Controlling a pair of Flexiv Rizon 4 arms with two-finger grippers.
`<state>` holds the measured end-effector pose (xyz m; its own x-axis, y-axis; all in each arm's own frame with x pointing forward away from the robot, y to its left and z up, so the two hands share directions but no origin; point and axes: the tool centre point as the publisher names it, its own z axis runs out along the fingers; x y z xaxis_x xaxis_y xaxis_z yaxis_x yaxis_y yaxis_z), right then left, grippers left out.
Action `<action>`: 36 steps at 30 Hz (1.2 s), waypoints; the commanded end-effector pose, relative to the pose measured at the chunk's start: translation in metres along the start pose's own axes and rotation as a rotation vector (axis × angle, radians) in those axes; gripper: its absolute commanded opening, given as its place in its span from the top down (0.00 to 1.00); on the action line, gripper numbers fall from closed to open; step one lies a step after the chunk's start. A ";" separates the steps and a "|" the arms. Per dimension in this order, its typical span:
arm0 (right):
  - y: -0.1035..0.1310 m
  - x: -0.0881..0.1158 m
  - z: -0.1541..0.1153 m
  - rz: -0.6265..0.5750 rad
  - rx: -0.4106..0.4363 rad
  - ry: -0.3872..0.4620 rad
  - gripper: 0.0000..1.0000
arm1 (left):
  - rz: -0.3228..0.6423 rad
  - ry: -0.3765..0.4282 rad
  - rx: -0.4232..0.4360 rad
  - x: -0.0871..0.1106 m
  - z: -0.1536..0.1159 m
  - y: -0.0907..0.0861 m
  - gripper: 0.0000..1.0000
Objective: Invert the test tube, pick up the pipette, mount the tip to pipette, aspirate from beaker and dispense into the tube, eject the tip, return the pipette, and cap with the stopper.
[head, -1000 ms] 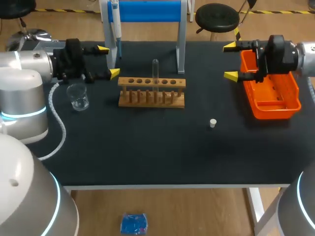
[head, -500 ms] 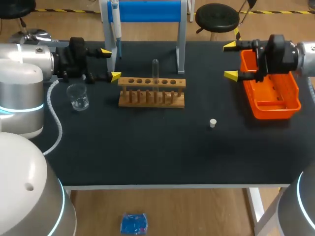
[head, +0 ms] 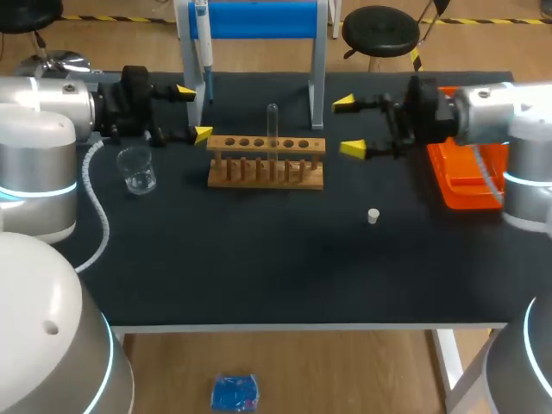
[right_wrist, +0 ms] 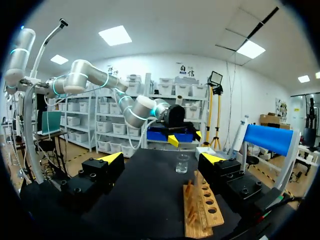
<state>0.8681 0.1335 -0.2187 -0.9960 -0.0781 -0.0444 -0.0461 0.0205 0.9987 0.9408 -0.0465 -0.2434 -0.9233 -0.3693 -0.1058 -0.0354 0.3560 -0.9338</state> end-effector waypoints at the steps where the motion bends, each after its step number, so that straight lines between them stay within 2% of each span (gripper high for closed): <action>1: -0.023 -0.033 0.029 0.005 0.002 0.071 0.00 | -0.001 0.002 -0.003 0.000 0.000 -0.001 0.00; 8: -0.043 -0.059 0.051 0.026 0.035 0.058 0.00 | -0.001 0.002 -0.003 0.000 0.000 -0.001 0.00; 17: -0.052 -0.080 0.072 0.031 0.056 0.071 0.00 | -0.001 0.002 -0.003 0.000 0.000 -0.001 0.00; 35: -0.070 -0.080 0.105 0.086 0.003 0.088 0.00 | -0.001 0.002 -0.003 0.000 0.000 -0.001 0.00; 36: -0.070 -0.080 0.105 0.086 0.002 0.087 0.14 | -0.001 0.002 -0.003 0.000 0.000 -0.001 0.00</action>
<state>0.9394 0.2396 -0.2841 -0.9868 -0.1553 0.0450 0.0394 0.0388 0.9985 0.9408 -0.0466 -0.2433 -0.9233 -0.3692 -0.1058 -0.0354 0.3562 -0.9338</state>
